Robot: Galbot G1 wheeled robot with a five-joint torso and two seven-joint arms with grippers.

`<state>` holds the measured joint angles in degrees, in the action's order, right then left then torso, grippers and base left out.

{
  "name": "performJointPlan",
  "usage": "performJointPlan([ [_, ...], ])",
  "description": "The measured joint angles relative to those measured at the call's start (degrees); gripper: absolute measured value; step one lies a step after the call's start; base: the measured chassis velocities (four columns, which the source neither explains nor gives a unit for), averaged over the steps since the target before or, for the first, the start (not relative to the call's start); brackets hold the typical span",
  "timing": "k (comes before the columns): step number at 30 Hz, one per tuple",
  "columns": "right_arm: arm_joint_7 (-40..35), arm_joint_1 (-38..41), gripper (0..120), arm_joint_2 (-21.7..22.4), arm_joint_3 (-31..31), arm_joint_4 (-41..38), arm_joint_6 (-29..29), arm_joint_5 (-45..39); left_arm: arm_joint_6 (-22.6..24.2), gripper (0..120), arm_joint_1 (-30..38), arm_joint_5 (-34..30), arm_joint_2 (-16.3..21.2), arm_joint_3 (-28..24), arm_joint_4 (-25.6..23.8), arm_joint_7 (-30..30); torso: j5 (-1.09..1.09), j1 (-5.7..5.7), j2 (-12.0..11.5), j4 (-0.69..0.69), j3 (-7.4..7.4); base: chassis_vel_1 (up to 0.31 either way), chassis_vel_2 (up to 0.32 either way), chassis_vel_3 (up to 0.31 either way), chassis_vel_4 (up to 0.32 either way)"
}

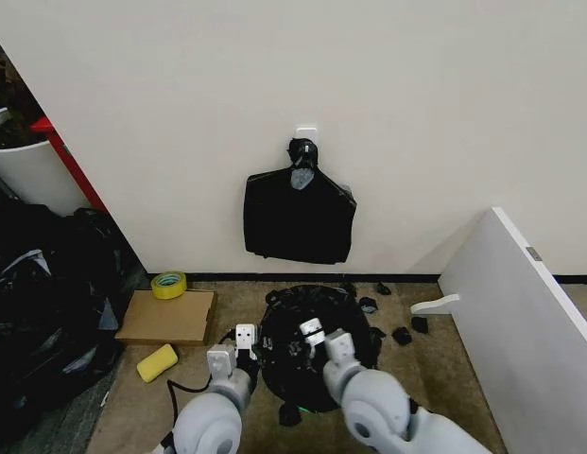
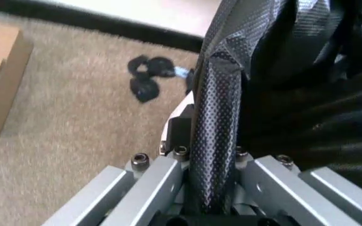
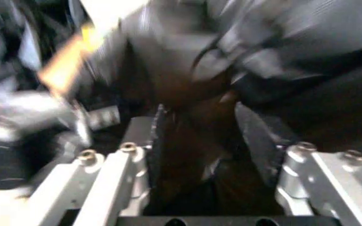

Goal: Place the garbage bag over the trash bin.

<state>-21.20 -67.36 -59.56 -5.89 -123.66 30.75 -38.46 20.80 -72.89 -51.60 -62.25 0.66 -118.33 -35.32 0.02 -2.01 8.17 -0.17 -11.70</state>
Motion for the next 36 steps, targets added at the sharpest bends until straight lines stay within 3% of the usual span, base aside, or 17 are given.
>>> performJointPlan([
  [2, 0.1, -1.6, 52, 0.3, 1.9, -1.5, -1.6, -1.4, 0.6, 1, 0.5, -1.7, -0.4, 0.5, 0.5, -1.2, 0.01, 0.0, 0.0, 0.01, 0.0, 0.0, 0.0, 0.0, 0.0],
  [8, 0.0, -6.9, 78, 1.2, 8.1, -6.2, -6.1, -2.5, 2.3, 1, 3.6, -11.9, -2.6, 3.4, 3.4, -6.6, 0.01, 0.0, 0.0, 0.02, 0.0, 0.0, 0.0, 0.0, 0.0],
  [16, -0.6, -7.6, 98, 1.0, 8.4, -5.0, -6.3, -0.9, 3.2, 1, 4.6, -16.1, -3.2, 3.9, 4.7, -9.6, 0.01, 0.0, 0.0, 0.03, 0.0, 0.0, 0.0, 0.0, 0.0],
  [22, -1.0, -7.6, 100, 0.1, 7.7, -3.9, -5.8, -0.3, 4.1, 0, 4.1, -16.7, -2.8, 4.1, 5.2, -10.3, 0.0, 0.0, 0.0, 0.03, 0.0, 0.0, 0.0, 0.0, 0.0],
  [28, -1.2, -7.6, 100, 0.1, 7.8, -3.6, -5.7, -0.1, 4.7, 0, 4.0, -13.4, -2.0, 3.9, 5.5, -10.4, 0.0, 0.0, 0.0, 0.03, 0.0, 0.0, 0.0, 0.0, 0.0],
  [36, -1.2, -7.8, 100, -0.1, 8.1, -3.8, -5.7, 0.1, 4.9, 27, 4.0, -13.8, -1.4, 4.5, 4.6, -10.1, 0.0, 0.0, 0.0, 0.02, 0.0, 0.0, 0.0, 0.0, 0.0],
])
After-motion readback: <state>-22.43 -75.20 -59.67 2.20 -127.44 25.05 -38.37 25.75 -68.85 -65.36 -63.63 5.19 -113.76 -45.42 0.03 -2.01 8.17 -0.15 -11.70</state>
